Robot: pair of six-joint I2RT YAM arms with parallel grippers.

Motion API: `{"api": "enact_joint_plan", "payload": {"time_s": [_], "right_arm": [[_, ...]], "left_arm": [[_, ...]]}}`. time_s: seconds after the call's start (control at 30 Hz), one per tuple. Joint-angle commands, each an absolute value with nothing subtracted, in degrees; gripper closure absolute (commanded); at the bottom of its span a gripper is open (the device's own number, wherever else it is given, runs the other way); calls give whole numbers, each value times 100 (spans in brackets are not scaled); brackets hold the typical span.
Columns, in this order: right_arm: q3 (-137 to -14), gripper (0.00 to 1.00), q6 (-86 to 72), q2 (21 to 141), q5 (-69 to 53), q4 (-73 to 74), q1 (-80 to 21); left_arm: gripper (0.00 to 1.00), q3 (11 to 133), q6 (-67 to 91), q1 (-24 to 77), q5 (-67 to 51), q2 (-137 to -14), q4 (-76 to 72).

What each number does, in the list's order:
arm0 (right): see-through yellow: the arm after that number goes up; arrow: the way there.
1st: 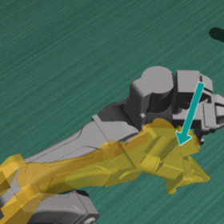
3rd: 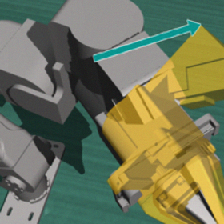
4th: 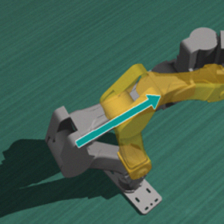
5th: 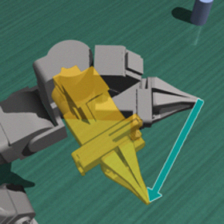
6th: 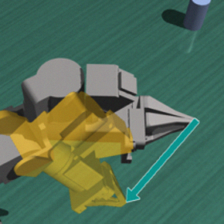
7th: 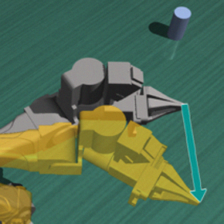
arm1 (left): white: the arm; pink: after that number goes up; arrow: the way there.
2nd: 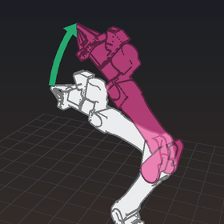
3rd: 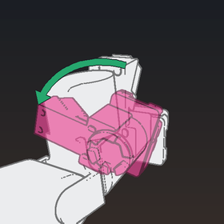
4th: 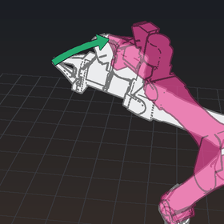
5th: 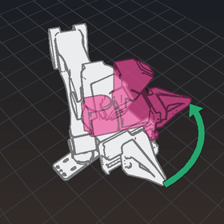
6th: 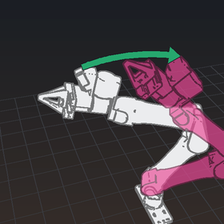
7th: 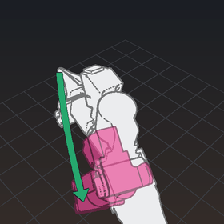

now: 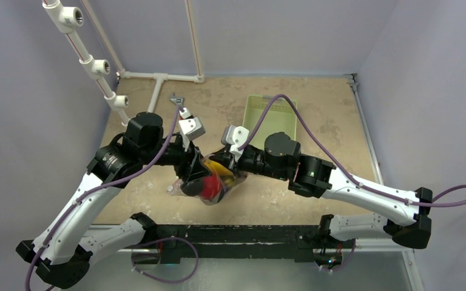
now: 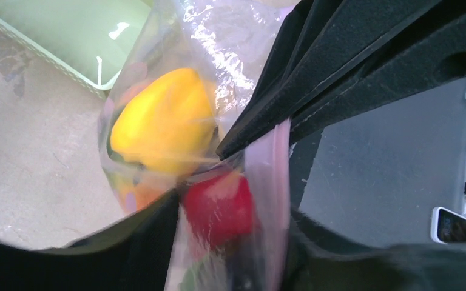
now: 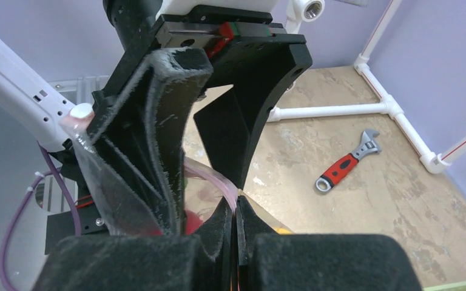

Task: Place the food in the zip-top bag and seal the zipper
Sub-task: Place the zipper food storage bag at the center of the board.

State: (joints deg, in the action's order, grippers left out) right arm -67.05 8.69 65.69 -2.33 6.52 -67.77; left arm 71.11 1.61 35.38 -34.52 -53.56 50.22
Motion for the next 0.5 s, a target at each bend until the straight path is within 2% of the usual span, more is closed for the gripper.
{"api": "enact_joint_plan", "payload": {"time_s": [0.0, 0.1, 0.33, 0.47], "right_arm": [[-7037, 100, 923, 6469, -326, 73, -6793], [-6978, 100, 897, 6424, -313, 62, -6794], [-6671, 99, 765, 6084, 59, 31, -6794], [-6517, 82, 676, 5841, 442, 27, -6788]], "left_arm": [[61, 7093, 26, 3568, -3564, -5476, 4781], [99, 7093, 59, 3568, -3514, -5523, 4753], [100, 7054, 184, 3568, -3214, -5394, 4583], [100, 7049, 293, 3568, -2718, -5260, 4429]]}}
